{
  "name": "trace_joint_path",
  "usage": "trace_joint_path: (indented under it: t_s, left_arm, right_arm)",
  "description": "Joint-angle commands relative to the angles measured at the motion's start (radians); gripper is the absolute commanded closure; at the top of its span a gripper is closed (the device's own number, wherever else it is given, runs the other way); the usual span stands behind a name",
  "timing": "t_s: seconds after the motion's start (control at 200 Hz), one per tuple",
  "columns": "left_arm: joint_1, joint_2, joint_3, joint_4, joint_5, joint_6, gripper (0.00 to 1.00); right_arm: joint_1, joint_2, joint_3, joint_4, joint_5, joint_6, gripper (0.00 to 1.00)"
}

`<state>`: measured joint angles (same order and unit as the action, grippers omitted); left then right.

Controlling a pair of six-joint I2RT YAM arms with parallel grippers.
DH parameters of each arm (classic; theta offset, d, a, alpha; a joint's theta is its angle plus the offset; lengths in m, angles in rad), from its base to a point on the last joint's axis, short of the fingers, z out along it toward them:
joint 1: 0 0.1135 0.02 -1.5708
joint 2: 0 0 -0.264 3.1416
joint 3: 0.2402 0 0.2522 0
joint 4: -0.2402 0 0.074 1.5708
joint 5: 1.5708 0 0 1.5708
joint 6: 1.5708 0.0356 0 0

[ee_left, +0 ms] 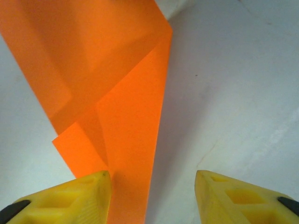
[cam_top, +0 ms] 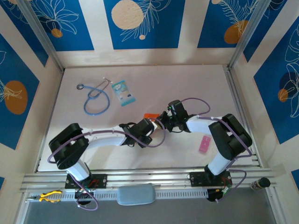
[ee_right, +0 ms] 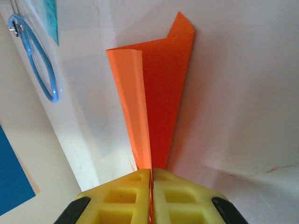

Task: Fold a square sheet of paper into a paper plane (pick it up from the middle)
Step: Fold the wing for the fifth time at the center of the table.

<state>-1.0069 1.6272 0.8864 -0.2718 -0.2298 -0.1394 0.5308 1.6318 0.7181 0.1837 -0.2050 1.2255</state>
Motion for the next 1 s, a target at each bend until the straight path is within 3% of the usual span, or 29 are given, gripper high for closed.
trace_joint_path:
  t_s: [0.0, 0.425, 0.79, 0.995]
  left_arm:
    - [-0.024, 0.022, 0.014, -0.02, -0.093, 0.027, 0.53]
    - [-0.044, 0.029, 0.008, -0.017, -0.155, 0.024, 0.68]
    - [-0.044, 0.039, 0.005, -0.02, -0.172, 0.014, 0.64]
    - [-0.043, 0.038, 0.008, -0.016, -0.177, 0.011, 0.78]
  right_arm:
    - [0.005, -0.03, 0.024, -0.023, 0.002, 0.014, 0.91]
    - [0.003, -0.033, 0.03, -0.036, 0.001, 0.011, 0.91]
    - [0.001, -0.036, 0.027, -0.036, -0.001, 0.011, 0.91]
    - [0.0, -0.036, 0.026, -0.036, -0.003, 0.009, 0.91]
